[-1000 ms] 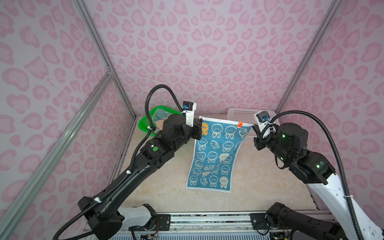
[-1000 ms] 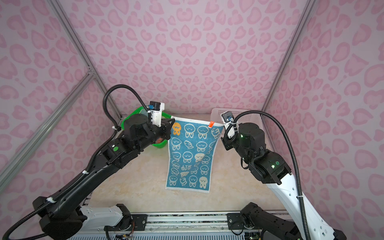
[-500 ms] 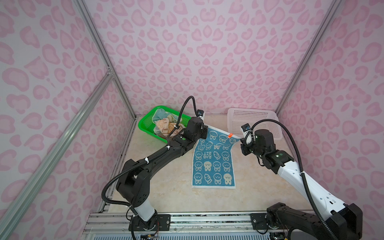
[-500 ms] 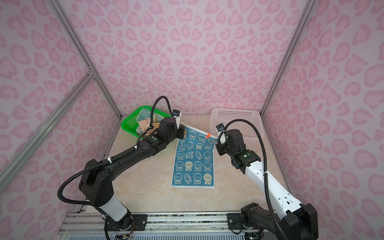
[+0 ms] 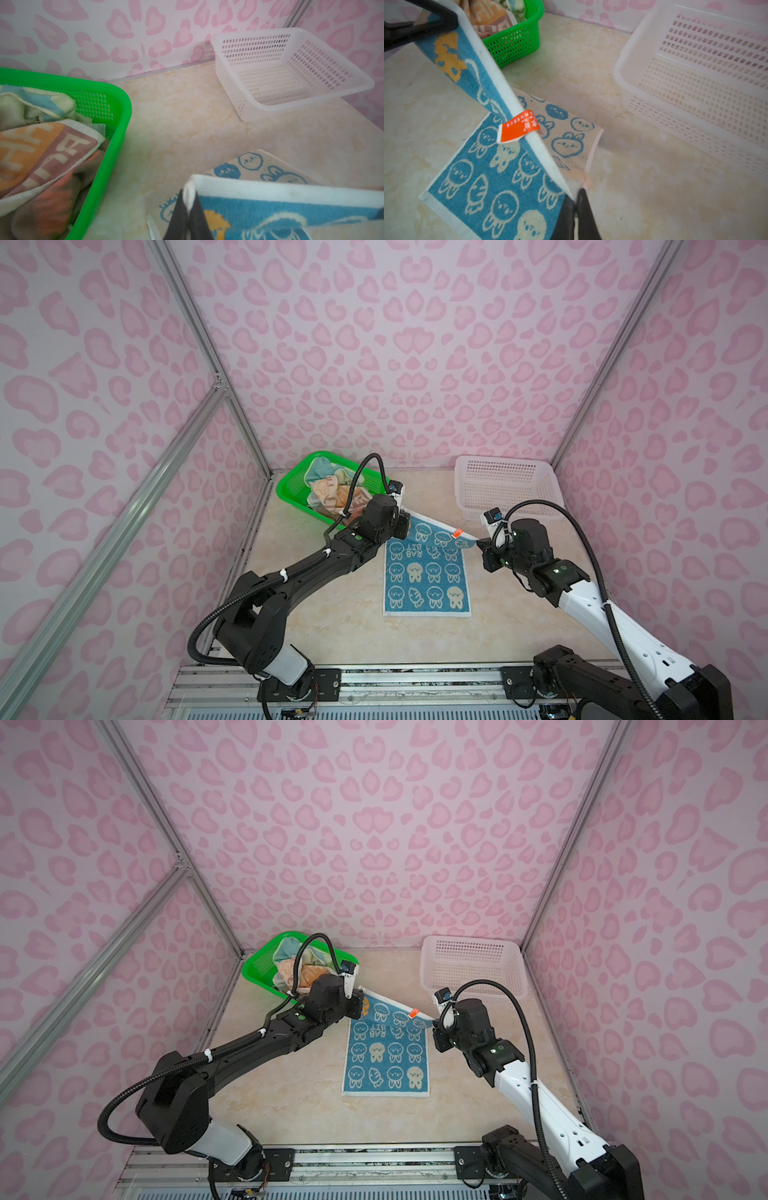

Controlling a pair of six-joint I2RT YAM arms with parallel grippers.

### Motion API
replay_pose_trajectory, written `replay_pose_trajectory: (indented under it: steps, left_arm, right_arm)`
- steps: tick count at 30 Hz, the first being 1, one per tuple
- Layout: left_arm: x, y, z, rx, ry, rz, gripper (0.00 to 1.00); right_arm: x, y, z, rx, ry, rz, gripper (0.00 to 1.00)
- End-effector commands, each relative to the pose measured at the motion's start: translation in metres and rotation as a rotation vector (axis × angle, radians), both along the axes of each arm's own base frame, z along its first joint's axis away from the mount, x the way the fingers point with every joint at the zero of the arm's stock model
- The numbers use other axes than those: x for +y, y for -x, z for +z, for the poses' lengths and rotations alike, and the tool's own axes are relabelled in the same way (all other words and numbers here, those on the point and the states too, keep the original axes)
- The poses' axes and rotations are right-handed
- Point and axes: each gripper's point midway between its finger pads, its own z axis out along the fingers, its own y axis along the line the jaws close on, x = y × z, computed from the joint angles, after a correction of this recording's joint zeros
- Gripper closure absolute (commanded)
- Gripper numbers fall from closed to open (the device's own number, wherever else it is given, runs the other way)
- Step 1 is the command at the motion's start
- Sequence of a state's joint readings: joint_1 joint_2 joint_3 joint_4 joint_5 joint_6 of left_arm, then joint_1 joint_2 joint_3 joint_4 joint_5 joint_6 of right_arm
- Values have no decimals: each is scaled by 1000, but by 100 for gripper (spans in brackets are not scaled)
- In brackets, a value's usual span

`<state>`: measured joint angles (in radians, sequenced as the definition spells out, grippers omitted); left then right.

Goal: Fold and stack the towels
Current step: 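Lower the stretched towel flat onto the table with both grippers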

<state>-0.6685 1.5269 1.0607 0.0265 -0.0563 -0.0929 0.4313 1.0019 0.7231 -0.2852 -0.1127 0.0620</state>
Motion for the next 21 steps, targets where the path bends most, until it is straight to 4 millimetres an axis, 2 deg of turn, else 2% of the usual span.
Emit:
replay_pose_trajectory:
  steps: [1, 5, 9, 19, 21]
  left_arm:
    - [15, 16, -11, 63, -9, 35, 98]
    - [8, 44, -33, 140, -30, -34, 98]
    - [8, 64, -58, 200, -71, -33, 98]
    - [16, 93, -111, 307, -96, -7, 97]
    - [16, 98, -121, 322, -103, -8, 92]
  right_arm:
    - [-5, 26, -26, 130, -16, -21, 100]
    - [-3, 44, -43, 175, -26, -22, 100]
    - [2, 59, -57, 222, -25, -18, 100]
    - [14, 89, -96, 332, -16, 12, 100]
    - [17, 94, -101, 347, -23, 19, 100]
